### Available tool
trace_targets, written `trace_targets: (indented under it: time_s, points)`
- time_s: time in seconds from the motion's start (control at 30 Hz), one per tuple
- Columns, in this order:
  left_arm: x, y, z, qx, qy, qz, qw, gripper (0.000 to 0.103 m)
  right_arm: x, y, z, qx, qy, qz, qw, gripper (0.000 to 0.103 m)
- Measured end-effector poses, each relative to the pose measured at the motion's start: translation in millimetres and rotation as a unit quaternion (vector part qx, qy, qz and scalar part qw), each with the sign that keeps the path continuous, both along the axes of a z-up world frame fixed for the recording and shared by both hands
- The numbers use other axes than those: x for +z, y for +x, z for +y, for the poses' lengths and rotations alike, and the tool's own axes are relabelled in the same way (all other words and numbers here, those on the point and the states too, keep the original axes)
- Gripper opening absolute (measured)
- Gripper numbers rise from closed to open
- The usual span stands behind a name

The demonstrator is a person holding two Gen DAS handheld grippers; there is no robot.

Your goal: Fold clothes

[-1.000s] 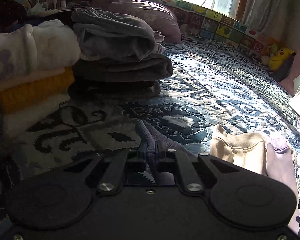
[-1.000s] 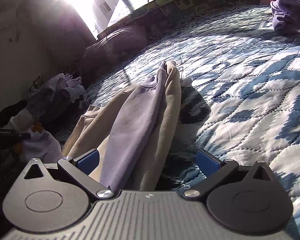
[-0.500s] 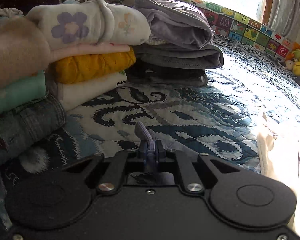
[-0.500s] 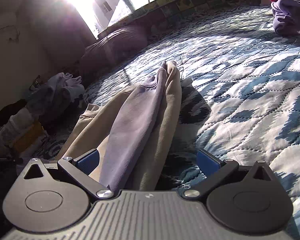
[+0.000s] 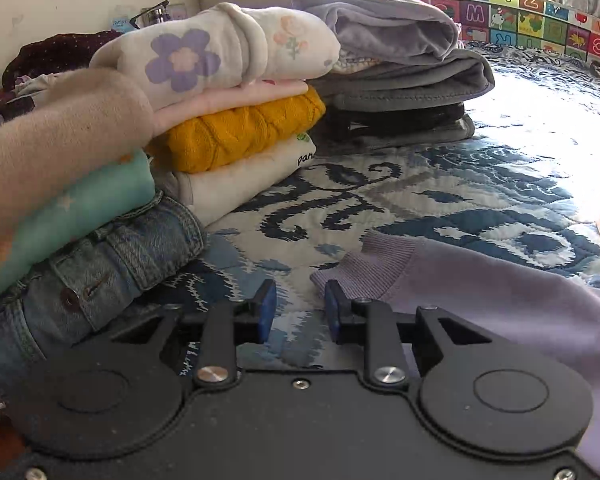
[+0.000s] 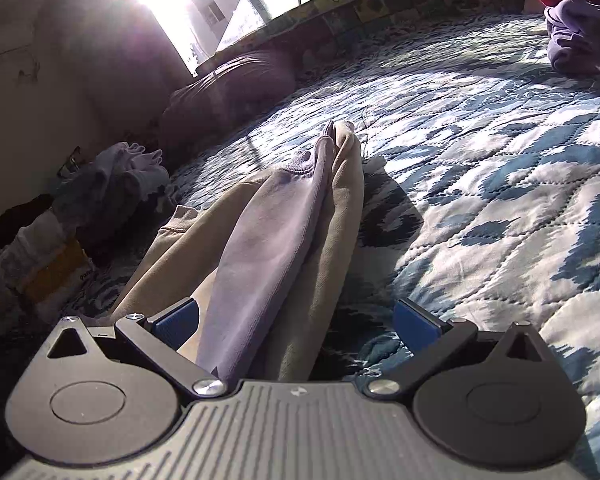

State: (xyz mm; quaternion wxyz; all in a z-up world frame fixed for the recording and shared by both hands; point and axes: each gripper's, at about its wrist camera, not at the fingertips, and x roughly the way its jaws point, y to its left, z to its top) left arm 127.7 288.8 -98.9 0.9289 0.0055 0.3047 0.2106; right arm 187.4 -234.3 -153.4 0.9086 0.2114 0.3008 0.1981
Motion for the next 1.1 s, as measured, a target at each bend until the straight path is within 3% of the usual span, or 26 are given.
trace_targets:
  time_s: [0.13, 0.17, 0.2, 0.3, 0.33, 0.4, 0.57, 0.63, 0.7, 0.8, 0.9, 0.97, 1.0, 1.1]
  points:
    - [-3.1, 6.6, -22.4, -0.071, -0.013, 0.021, 0.9972, 0.034, 0.9, -0.2, -3.4, -0.003, 0.009, 0.003, 1.0, 0.102]
    - [-10.9, 15.8, -20.3, -0.073, -0.044, 0.057, 0.9947, 0.049, 1.4, -0.4, -5.1, -0.008, 0.013, 0.004, 1.0, 0.099]
    - [-18.9, 26.6, -16.9, -0.063, -0.08, 0.098, 0.9899, 0.054, 1.9, -0.6, -6.8, -0.012, 0.017, 0.005, 1.0, 0.095]
    - [0.4, 35.3, -28.9, -0.029, -0.079, 0.11, 0.9904, 0.053, 3.2, -0.2, -14.1, -0.026, 0.031, 0.006, 0.999, 0.086]
    - [10.0, 32.7, -37.9, -0.029, -0.077, 0.09, 0.9926, 0.053, 3.6, 0.9, -16.3, -0.029, 0.036, 0.007, 0.999, 0.086]
    - [26.0, 21.3, -58.6, -0.042, -0.12, 0.036, 0.9912, 0.058, 5.8, 3.6, -20.2, -0.031, 0.045, 0.004, 0.998, 0.078]
    - [30.0, 3.0, -116.6, -0.084, -0.249, -0.057, 0.963, 0.075, 11.9, 9.3, -32.7, -0.05, 0.061, -0.011, 0.997, 0.068]
    - [22.2, 2.1, -137.0, -0.082, -0.281, -0.068, 0.9538, 0.077, 14.6, 9.9, -35.1, -0.056, 0.06, -0.017, 0.996, 0.061]
    - [13.0, 3.7, -151.1, -0.076, -0.306, -0.075, 0.946, 0.077, 19.8, 10.1, -32.6, -0.049, 0.049, -0.026, 0.997, 0.048]
    - [6.1, 9.5, -158.3, -0.076, -0.347, -0.092, 0.9301, 0.077, 32.0, 16.0, -23.5, -0.026, 0.015, -0.046, 0.999, 0.042]
    - [0.8, 16.4, -158.3, -0.085, -0.343, -0.106, 0.9296, 0.077, 38.8, 37.2, -15.1, -0.038, -0.019, -0.04, 0.998, 0.042]
    - [-5.3, 18.7, -157.9, -0.097, -0.327, -0.095, 0.9351, 0.077, 39.8, 58.8, -11.3, -0.046, -0.023, -0.026, 0.998, 0.042]
    - [-10.4, 20.2, -155.8, -0.098, -0.333, -0.084, 0.9339, 0.077, 41.1, 68.2, -6.7, -0.044, -0.037, -0.026, 0.998, 0.042]
    - [-21.3, 22.4, -145.0, -0.085, -0.383, -0.073, 0.9168, 0.077, 46.3, 96.2, 10.4, -0.032, -0.081, -0.025, 0.996, 0.042]
